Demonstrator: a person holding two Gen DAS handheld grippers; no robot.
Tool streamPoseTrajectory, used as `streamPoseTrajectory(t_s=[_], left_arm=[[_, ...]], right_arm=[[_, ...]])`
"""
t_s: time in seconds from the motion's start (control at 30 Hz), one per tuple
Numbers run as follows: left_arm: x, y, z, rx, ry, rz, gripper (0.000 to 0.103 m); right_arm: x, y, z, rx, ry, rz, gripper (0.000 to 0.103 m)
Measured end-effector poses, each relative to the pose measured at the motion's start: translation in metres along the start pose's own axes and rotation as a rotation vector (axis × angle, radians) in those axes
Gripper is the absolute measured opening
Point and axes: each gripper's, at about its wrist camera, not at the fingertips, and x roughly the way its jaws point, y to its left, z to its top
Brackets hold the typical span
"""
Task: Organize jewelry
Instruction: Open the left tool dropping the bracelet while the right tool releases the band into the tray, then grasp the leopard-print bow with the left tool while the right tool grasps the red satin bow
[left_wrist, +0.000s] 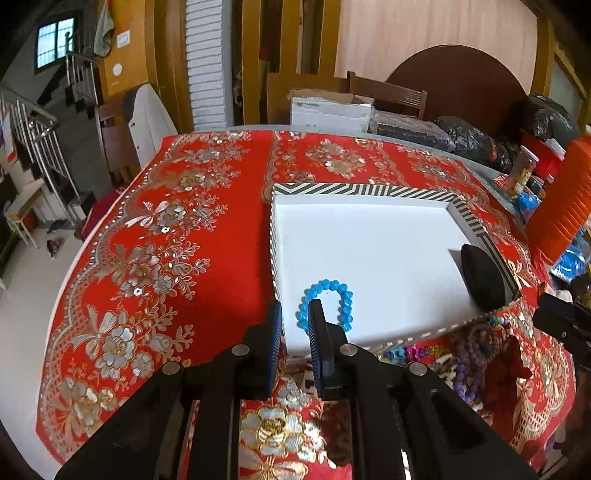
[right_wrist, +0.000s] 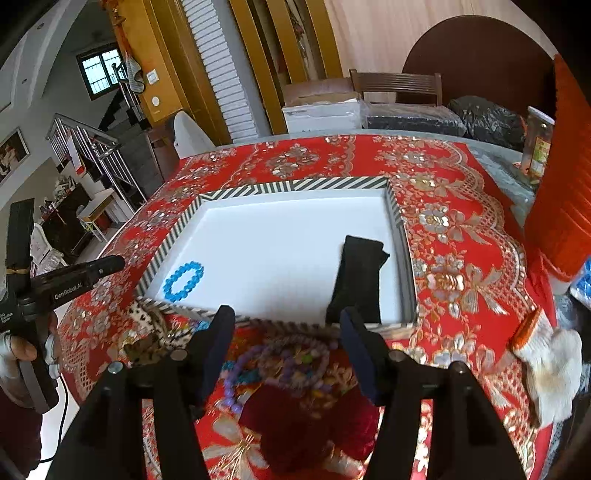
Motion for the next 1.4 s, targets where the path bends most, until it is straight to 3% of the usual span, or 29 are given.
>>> streamPoseTrajectory(t_s=[0.37,0.67,0.9,1.17,1.4], left_arm=[[-0.025,-0.009,-0.018,0.030,-0.026,0.011,0.012],[-0.035,0.009,-0.032,-0.054,0.027,-0.079,0.013],[-0.033,0.015,-0.049,-0.097,0.082,-0.176,0.023],[-0.008,0.004,-0.069,-0.117,0.163,-0.242,0.024],[0.008,-0.005,-0.070,-0.132,0.179,-0.290,0.028]], right_arm=[[-0.022,-0.003,-0.024,0.018,-0.005,-0.003,0.063],[-0.028,-0.005,-0.043,0.032,0.021,-0.005,0.063],[-0.030,-0.007,-0.055,0.034,0.029,-0.002,0.063],[-0.024,-0.021,-0.076,0.066,0.067,-0.004,0.063],[-0.020,-0.014,-0.075,0.019,0.055,0.027,0.063]])
